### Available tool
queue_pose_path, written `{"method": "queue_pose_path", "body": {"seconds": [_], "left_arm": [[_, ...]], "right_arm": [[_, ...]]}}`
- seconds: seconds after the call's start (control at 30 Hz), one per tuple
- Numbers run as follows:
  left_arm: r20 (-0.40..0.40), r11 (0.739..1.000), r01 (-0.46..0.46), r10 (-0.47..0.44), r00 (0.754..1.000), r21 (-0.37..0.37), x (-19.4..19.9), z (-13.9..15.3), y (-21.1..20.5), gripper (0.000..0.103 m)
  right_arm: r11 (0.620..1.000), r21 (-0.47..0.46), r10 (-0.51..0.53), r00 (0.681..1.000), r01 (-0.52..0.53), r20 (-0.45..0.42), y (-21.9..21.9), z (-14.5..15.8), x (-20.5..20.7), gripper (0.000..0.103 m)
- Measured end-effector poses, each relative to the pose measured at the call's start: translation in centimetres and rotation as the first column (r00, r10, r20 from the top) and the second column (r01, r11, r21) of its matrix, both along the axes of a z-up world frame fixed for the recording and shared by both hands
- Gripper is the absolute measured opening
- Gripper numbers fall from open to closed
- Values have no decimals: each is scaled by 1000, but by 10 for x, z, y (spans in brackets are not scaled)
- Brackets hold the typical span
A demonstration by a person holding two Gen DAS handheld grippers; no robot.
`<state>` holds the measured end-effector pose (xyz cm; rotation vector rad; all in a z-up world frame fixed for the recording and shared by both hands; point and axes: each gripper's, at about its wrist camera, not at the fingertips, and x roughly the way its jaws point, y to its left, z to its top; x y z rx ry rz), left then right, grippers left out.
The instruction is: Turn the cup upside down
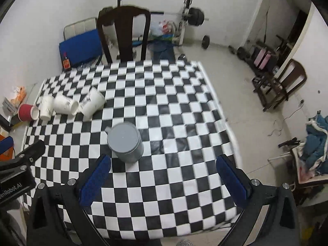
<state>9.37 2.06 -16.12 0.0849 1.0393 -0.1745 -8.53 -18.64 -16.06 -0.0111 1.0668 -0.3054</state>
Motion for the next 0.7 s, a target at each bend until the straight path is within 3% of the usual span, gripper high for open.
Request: {"method": "queue_pose_path", "body": {"seconds": [0.3, 0.7], "left_arm": [[37, 1000, -19, 20, 999, -19, -20, 63, 3, 103], [43, 999, -25, 27, 999, -45, -44, 111, 9, 103]], "right_arm": [[1000, -26, -8, 997, 10, 76, 8, 94, -31, 103], [999, -25, -29, 995, 32, 100, 16, 160, -59, 103]]}}
